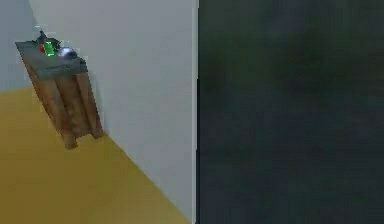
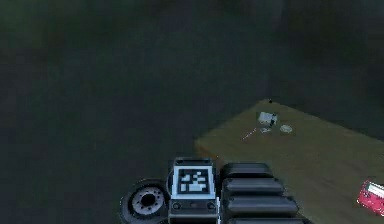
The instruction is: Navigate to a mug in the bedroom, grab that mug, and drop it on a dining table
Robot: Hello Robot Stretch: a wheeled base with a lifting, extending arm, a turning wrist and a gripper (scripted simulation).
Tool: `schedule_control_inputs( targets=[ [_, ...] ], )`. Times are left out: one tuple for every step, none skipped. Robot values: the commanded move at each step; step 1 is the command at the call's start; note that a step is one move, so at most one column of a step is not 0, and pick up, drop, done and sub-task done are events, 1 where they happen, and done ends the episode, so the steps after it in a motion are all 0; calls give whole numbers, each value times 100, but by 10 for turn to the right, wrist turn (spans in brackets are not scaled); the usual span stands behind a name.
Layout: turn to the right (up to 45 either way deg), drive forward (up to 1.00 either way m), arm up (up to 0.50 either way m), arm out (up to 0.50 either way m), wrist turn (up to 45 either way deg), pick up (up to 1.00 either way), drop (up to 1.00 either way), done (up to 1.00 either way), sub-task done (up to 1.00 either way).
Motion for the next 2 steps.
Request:
schedule_control_inputs(
  targets=[
    [-420, 0, 0, 0, 0, 0, 0, 0, 0],
    [450, 0, 0, 0, 0, 0, 0, 0, 0]
  ],
)
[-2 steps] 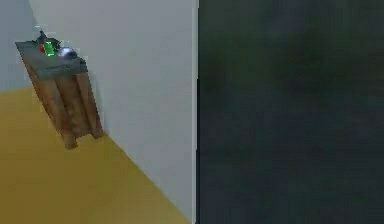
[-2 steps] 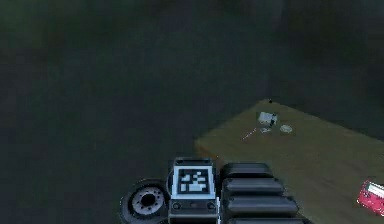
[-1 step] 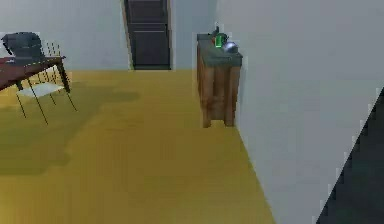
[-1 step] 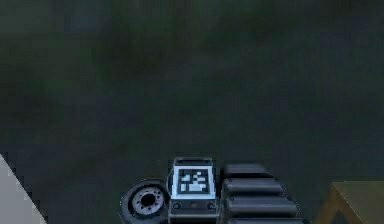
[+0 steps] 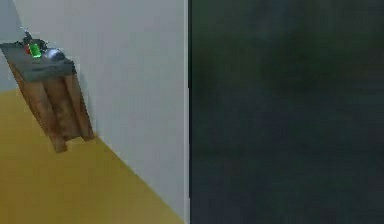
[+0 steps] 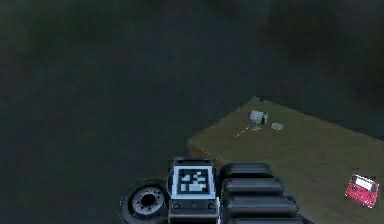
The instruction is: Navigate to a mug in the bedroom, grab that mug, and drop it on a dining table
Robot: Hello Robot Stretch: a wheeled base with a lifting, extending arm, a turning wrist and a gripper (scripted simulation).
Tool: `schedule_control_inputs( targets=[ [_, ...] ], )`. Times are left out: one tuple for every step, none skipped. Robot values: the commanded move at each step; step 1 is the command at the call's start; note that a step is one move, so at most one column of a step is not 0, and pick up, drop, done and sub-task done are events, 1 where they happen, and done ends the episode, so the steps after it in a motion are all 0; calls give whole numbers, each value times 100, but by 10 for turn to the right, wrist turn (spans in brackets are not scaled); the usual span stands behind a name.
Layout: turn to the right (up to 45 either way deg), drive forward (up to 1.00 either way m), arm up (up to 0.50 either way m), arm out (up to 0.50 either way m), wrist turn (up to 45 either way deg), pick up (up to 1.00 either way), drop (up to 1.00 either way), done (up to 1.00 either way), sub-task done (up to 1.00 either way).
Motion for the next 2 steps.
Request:
schedule_control_inputs(
  targets=[
    [360, 0, 0, 0, 0, 0, 0, 0, 0],
    [0, 0, 0, 48, 0, 0, 0, 0, 0]
  ],
)
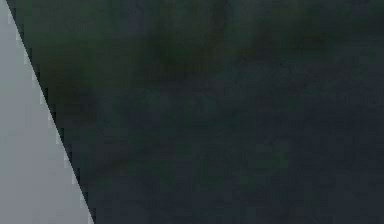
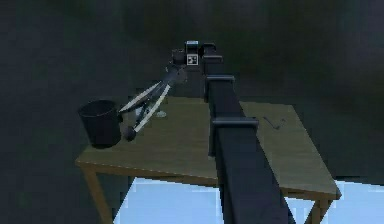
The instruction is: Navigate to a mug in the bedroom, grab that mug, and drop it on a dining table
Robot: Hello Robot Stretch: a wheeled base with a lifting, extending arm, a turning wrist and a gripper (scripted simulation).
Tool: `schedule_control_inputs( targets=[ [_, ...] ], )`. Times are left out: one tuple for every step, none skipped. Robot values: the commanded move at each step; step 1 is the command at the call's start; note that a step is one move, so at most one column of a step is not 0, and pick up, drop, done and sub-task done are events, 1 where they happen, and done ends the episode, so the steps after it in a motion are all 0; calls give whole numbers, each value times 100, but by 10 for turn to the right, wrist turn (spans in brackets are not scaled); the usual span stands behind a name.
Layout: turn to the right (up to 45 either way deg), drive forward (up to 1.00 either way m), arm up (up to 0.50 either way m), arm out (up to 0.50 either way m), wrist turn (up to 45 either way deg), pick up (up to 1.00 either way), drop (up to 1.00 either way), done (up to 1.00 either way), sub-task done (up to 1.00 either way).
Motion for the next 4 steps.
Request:
schedule_control_inputs(
  targets=[
    [0, 0, 0, 0, 450, 0, 0, 0, 0],
    [0, 0, 0, 0, 450, 0, 0, 0, 0],
    [0, 0, 0, 0, 450, 0, 0, 0, 0],
    [0, 0, 0, 0, 30, 0, 0, 0, 0]
  ],
)
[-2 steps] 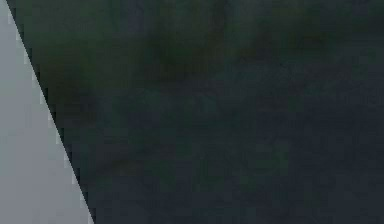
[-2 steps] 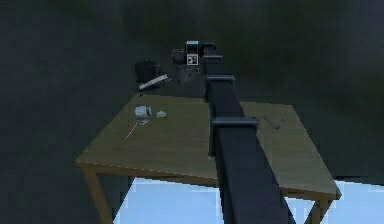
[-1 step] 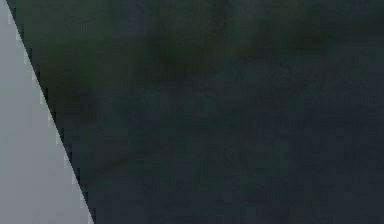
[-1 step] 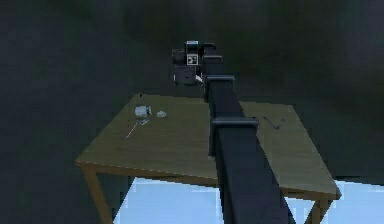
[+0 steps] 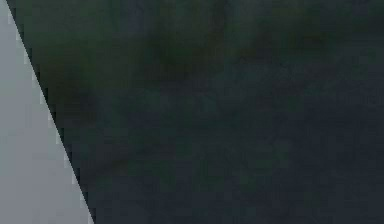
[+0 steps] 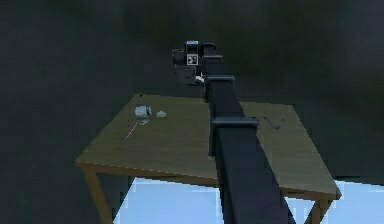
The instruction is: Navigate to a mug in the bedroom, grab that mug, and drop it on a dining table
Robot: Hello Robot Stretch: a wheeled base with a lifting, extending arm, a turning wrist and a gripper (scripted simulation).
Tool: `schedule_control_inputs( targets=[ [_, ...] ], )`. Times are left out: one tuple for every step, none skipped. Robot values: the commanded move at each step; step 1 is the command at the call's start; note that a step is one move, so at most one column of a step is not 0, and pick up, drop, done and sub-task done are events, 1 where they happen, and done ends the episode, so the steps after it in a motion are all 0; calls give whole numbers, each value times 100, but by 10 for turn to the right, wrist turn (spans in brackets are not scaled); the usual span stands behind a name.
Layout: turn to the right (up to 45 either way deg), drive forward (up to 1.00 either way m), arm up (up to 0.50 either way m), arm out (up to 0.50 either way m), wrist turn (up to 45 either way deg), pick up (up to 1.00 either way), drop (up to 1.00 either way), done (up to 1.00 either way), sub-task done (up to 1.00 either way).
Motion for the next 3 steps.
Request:
schedule_control_inputs(
  targets=[
    [0, 0, -4, 0, 0, 0, 0, 0, 0],
    [0, 0, -32, 0, 0, 0, 0, 0, 0],
    [0, 0, 0, 0, 0, 0, 100, 0, 0]
  ],
)
